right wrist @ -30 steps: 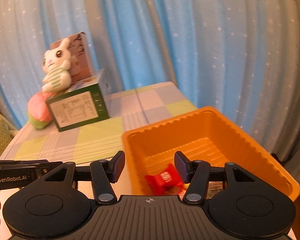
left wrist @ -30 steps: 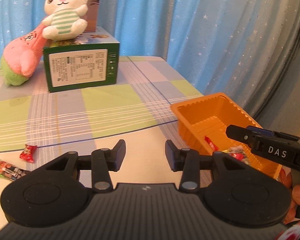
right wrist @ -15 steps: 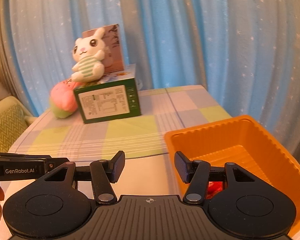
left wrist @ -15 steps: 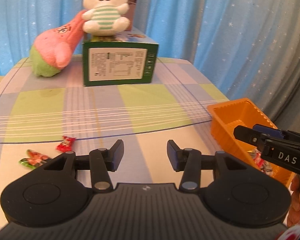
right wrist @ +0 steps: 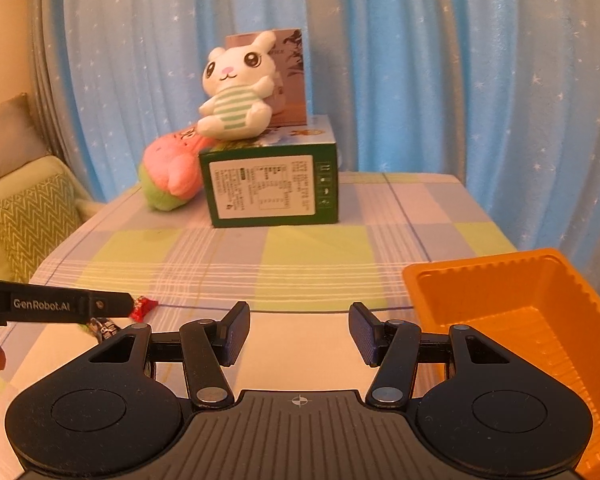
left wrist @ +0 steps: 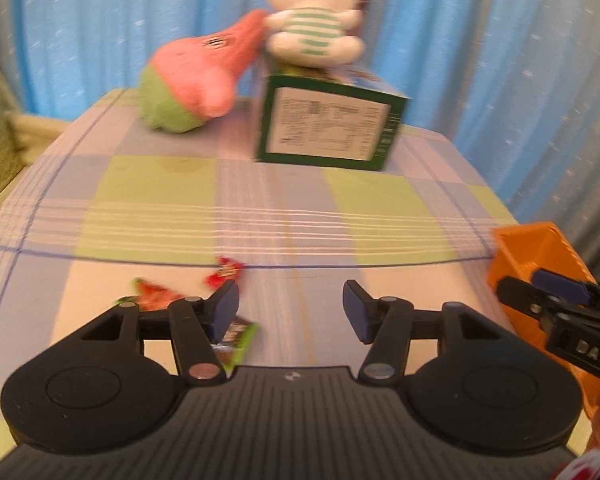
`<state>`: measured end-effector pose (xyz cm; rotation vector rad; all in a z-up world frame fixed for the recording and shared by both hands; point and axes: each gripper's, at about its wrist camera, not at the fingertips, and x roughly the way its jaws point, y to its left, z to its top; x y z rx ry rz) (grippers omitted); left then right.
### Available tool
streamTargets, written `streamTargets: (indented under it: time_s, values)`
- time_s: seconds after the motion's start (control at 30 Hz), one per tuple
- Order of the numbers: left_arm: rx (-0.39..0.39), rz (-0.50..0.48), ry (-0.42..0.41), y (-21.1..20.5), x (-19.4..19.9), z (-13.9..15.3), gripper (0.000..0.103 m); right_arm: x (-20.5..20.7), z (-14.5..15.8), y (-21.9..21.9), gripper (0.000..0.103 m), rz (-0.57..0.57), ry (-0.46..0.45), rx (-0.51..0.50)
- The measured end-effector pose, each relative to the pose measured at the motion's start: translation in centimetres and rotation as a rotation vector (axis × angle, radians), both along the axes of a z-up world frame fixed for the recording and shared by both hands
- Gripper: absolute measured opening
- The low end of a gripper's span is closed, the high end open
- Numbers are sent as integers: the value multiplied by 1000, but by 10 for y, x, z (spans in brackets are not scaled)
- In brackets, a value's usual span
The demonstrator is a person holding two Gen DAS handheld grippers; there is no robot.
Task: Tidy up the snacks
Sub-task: 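Withdraw both grippers from the tray back toward the remaining candies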
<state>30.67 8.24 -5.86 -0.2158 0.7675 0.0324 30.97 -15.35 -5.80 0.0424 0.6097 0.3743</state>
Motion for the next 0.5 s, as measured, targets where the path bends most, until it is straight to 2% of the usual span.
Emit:
streamTargets:
  time_s: [0.23,0.4,0.5]
  values:
    - [-67,150,77,38,2,-16,54,13,-9,16,55,29,28,2]
    - [-173,215,118,59,5,-32,54,31,-23,24,55,31,97,23]
    - [-224,261,126,70,8,-40,54,36,-28,29,55,39,98,10]
